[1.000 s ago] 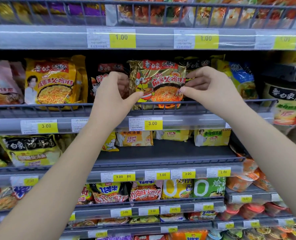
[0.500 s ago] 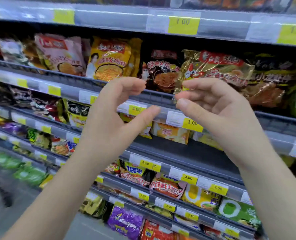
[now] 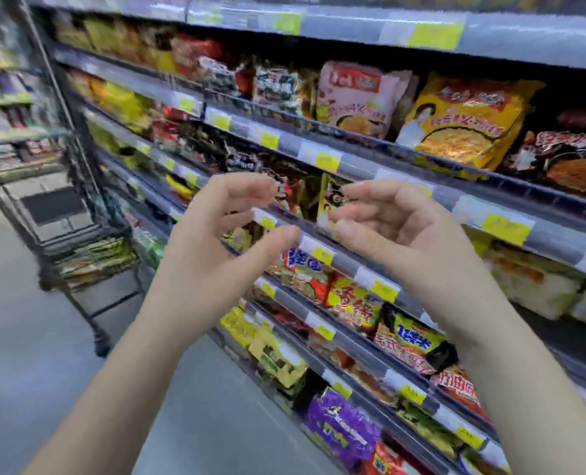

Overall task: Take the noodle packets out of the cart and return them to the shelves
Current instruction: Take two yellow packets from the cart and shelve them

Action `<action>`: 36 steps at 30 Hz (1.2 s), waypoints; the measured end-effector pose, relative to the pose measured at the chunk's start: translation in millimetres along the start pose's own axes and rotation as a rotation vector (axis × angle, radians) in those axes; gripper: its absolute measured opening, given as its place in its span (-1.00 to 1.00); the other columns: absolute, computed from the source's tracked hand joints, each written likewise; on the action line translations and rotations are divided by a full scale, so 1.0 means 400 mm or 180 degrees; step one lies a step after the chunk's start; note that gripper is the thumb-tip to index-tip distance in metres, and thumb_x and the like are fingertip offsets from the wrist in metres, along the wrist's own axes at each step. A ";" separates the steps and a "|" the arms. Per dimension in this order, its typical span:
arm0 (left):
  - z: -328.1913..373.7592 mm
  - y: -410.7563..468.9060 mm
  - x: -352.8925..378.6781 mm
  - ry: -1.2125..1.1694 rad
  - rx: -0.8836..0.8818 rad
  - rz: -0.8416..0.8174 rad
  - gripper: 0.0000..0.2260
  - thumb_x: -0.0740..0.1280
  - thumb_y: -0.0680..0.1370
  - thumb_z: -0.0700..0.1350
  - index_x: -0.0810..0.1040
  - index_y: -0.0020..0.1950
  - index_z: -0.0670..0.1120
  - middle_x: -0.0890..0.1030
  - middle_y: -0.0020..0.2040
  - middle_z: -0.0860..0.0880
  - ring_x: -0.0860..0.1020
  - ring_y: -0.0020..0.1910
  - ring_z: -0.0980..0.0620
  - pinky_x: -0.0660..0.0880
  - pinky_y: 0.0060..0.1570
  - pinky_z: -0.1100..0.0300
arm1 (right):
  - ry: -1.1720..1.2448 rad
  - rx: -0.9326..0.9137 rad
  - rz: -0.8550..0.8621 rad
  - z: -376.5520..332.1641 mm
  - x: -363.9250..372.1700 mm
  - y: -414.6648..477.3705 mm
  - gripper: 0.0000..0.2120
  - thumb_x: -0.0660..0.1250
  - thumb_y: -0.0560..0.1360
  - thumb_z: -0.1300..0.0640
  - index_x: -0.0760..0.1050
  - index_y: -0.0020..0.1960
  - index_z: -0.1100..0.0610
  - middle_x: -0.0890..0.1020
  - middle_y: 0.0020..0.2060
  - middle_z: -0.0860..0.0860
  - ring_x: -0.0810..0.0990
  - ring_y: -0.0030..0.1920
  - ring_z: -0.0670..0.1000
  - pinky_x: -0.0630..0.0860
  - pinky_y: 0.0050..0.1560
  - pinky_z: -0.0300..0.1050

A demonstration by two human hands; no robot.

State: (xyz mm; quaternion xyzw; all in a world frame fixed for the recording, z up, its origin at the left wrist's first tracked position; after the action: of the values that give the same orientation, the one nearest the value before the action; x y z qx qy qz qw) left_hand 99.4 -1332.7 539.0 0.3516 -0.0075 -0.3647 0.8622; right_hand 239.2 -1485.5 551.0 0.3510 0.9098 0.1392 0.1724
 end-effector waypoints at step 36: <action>-0.843 0.339 -0.987 0.1146 -0.1380 0.1477 -0.58 0.50 0.46 0.13 0.55 0.26 0.04 0.66 0.18 0.11 0.61 0.25 0.03 0.56 0.23 0.09 | 0.1207 0.0392 -0.2400 0.428 1.279 1.024 -0.60 0.51 0.40 0.12 0.60 0.23 0.07 0.75 0.02 0.03 0.71 0.01 -0.05 0.60 0.04 -0.25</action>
State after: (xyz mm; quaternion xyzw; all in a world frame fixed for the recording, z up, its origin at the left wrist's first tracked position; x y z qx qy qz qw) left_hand -15.1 -813.6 464.2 0.2081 0.1424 -0.0848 0.9640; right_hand 196.5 -818.8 439.4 -0.0285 0.9967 0.0739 0.0197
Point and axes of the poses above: each hand's wrist, its own y-axis towards the middle knuckle, its own x-axis out of the palm, z = x × y, the point moved 8 cm from there along y, towards the middle knuckle
